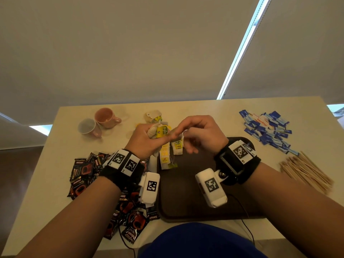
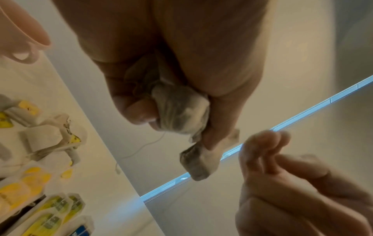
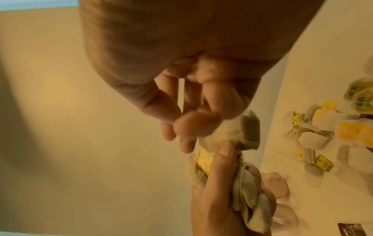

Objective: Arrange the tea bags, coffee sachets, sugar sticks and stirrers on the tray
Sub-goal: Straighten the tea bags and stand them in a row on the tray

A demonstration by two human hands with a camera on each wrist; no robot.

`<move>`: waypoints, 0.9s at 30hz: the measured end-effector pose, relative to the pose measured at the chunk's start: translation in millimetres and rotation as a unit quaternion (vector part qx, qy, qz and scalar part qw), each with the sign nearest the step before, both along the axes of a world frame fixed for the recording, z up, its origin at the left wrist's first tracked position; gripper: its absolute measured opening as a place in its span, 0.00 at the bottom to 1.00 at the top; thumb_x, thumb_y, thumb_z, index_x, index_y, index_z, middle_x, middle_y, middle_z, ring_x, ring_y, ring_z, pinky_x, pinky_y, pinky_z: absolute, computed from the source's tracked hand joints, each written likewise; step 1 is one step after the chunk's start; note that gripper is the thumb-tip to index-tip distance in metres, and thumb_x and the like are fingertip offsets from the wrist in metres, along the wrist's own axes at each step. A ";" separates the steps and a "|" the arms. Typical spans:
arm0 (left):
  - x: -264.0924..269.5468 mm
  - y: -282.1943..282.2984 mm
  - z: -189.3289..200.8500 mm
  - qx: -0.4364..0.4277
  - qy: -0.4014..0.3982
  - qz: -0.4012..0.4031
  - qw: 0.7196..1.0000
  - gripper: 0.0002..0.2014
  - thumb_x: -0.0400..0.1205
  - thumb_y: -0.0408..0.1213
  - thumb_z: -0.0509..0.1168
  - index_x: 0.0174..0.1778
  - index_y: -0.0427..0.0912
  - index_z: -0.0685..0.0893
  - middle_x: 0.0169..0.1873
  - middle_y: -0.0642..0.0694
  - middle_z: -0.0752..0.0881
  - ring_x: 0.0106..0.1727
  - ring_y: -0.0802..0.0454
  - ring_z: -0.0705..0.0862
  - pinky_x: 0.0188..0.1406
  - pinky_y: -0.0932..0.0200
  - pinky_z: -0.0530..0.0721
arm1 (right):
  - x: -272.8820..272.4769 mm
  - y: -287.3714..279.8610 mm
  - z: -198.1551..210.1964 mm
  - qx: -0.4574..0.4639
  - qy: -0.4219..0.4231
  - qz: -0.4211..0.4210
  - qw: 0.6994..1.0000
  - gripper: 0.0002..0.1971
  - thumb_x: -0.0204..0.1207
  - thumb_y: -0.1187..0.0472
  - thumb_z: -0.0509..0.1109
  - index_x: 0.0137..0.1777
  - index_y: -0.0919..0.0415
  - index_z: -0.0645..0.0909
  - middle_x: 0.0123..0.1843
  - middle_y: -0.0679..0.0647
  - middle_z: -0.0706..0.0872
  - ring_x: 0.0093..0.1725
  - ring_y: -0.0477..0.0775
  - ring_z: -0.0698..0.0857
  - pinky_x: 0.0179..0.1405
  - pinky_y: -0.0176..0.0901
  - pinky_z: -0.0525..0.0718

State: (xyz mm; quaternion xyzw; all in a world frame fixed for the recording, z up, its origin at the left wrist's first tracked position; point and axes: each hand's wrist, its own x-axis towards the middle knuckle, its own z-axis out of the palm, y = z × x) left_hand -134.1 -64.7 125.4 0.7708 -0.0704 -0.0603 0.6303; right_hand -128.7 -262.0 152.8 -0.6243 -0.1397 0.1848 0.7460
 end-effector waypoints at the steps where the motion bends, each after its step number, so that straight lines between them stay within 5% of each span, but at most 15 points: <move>1: 1.5 1.9 1.4 0.010 0.003 0.007 1.000 0.10 0.75 0.36 0.80 0.33 0.48 0.85 0.22 0.59 0.84 0.24 0.65 0.79 0.28 0.72 0.75 | 0.3 -2.6 -2.3 -0.004 -0.002 -0.051 0.999 0.06 0.75 0.74 0.65 0.44 0.70 0.84 0.35 0.61 0.89 0.16 0.52 0.78 0.15 0.37 0.71; 4: 6.1 8.8 5.3 0.053 0.008 0.008 0.999 0.14 0.77 0.29 0.76 0.35 0.54 0.85 0.24 0.66 0.86 0.28 0.71 0.81 0.32 0.77 0.74 | 5.2 -5.5 -13.5 -0.095 -0.005 -0.175 0.980 0.05 0.80 0.70 0.68 0.49 0.65 0.86 0.39 0.55 0.87 0.20 0.51 0.77 0.19 0.41 0.74; 7: 7.1 9.5 12.0 0.065 0.019 -0.006 0.998 0.07 0.74 0.40 0.79 0.35 0.53 0.86 0.27 0.62 0.88 0.30 0.67 0.83 0.33 0.73 0.76 | 9.6 0.1 -23.0 -0.262 -0.070 -0.125 0.954 0.12 0.78 0.55 0.75 0.60 0.54 0.85 0.52 0.48 0.86 0.39 0.45 0.86 0.37 0.36 0.86; 9: 6.7 8.4 15.1 0.061 0.024 -0.016 0.998 0.13 0.69 0.51 0.78 0.42 0.47 0.90 0.34 0.55 0.92 0.36 0.60 0.88 0.38 0.66 0.82 | 9.1 6.1 -26.7 -0.273 -0.095 -0.078 0.954 0.15 0.77 0.52 0.76 0.62 0.52 0.85 0.55 0.45 0.88 0.50 0.43 0.88 0.47 0.32 0.86; 12: 7.0 7.8 16.1 0.069 0.021 -0.015 0.997 0.14 0.71 0.49 0.78 0.46 0.45 0.91 0.39 0.47 0.93 0.42 0.48 0.91 0.43 0.55 0.86 | 7.3 12.1 -30.2 -0.227 -0.103 -0.076 0.966 0.09 0.77 0.59 0.76 0.53 0.63 0.89 0.47 0.52 0.92 0.47 0.45 0.90 0.49 0.36 0.87; 14: 6.4 8.4 17.9 0.065 0.009 0.003 0.998 0.05 0.75 0.42 0.78 0.42 0.49 0.89 0.34 0.53 0.92 0.35 0.56 0.89 0.37 0.63 0.83 | 8.4 13.3 -29.8 -0.226 -0.099 -0.095 0.964 0.07 0.78 0.62 0.76 0.48 0.67 0.90 0.42 0.57 0.92 0.41 0.49 0.91 0.43 0.40 0.89; 18: 6.5 6.5 19.4 0.073 -0.014 0.023 0.997 0.08 0.79 0.32 0.75 0.39 0.51 0.87 0.25 0.62 0.87 0.28 0.69 0.84 0.31 0.75 0.76 | 8.6 14.8 -28.0 -0.212 -0.073 -0.098 0.970 0.05 0.77 0.65 0.76 0.46 0.68 0.90 0.38 0.54 0.91 0.35 0.39 0.89 0.37 0.29 0.83; 23: 12.8 2.7 25.4 0.067 -0.026 0.056 0.996 0.07 0.80 0.31 0.74 0.41 0.48 0.88 0.24 0.62 0.87 0.28 0.68 0.84 0.31 0.74 0.78 | 7.6 9.0 -34.2 -0.184 -0.007 -0.023 0.983 0.14 0.77 0.62 0.77 0.59 0.66 0.86 0.44 0.56 0.94 0.47 0.48 0.93 0.52 0.40 0.88; 27: 18.6 2.4 33.1 0.071 -0.023 0.061 0.995 0.03 0.80 0.33 0.75 0.42 0.45 0.88 0.26 0.58 0.87 0.28 0.68 0.84 0.31 0.73 0.78 | -1.0 5.1 -48.8 -0.230 -0.023 0.045 0.972 0.06 0.81 0.61 0.72 0.50 0.60 0.90 0.43 0.52 0.94 0.48 0.51 0.92 0.60 0.45 0.87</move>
